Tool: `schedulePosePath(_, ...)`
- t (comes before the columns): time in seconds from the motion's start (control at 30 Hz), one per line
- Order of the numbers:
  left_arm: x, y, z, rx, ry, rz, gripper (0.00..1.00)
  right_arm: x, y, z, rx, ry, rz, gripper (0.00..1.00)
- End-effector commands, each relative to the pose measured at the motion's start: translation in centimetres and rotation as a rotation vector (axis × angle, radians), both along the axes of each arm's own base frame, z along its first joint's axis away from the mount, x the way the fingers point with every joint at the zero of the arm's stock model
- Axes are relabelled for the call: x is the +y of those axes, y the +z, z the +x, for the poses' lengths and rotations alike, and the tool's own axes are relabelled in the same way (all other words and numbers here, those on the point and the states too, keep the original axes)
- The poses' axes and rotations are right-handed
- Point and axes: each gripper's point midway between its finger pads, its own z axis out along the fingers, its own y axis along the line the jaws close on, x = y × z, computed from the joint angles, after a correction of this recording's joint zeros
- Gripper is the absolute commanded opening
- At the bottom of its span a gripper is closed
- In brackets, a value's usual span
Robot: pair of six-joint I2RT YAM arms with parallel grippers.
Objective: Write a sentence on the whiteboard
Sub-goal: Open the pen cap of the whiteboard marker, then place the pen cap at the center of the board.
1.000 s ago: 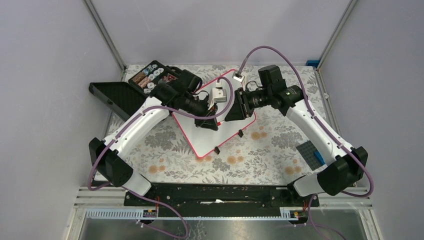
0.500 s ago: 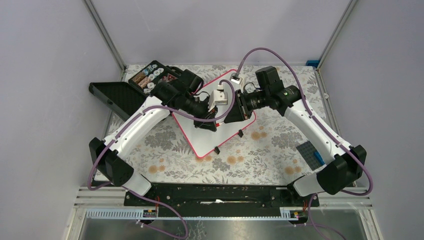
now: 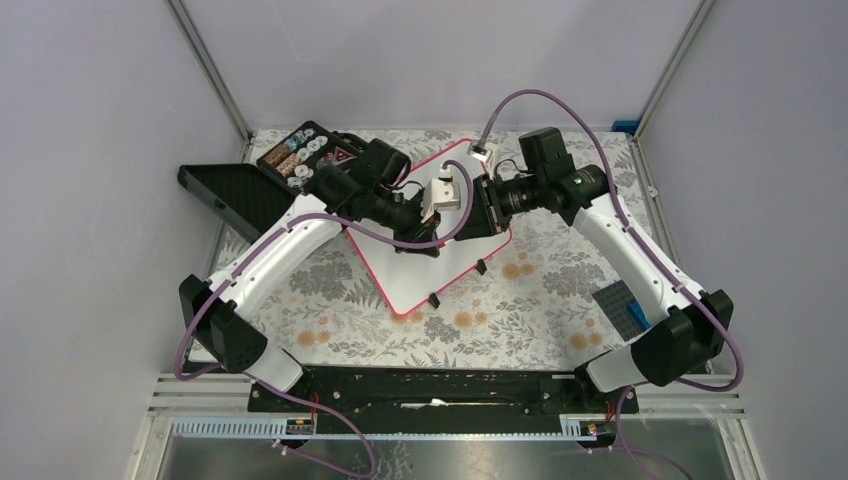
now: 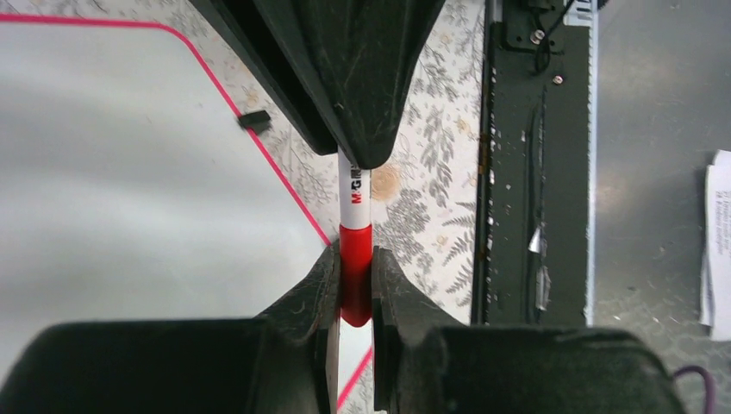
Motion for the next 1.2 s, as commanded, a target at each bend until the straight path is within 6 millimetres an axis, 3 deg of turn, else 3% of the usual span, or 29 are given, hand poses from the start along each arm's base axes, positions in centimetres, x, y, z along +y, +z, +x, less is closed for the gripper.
schedulePosePath(0.0,2.4,-2.2,-0.4,-0.008,0.038,0.102,0.00,-1.9,2.9,1.5,-0.055,-0.040,0.032,0.00)
schedulePosePath(0.3,3.9,-4.4,-1.3,0.024,0.042,0.184,0.00,-4.6,4.2,3.1,-0.138,-0.091,-0.017,0.00)
schedulePosePath(0.47,2.9,-4.4,-2.0,0.073,0.006,0.154,0.00,-7.5,4.3,5.4,-0.165,-0.198,-0.040,0.00)
schedulePosePath(0.67,-1.4,-7.3,-4.2,0.069,-0.106,0.194,0.00,-12.4,4.6,8.9,-0.118,-0.363,0.035,0.00)
schedulePosePath(0.83,-6.2,-10.1,-4.1,0.010,-0.122,0.229,0.00,-16.5,4.4,10.8,-0.112,-0.502,0.078,0.00)
schedulePosePath(1.03,-11.0,-14.7,-4.9,0.014,-0.092,0.265,0.00,-18.3,3.2,11.3,-0.052,-0.572,0.134,0.00)
schedulePosePath(1.17,-12.2,-17.5,-5.1,0.018,-0.060,0.304,0.01,-18.4,3.2,11.1,-0.075,-0.590,0.143,0.00)
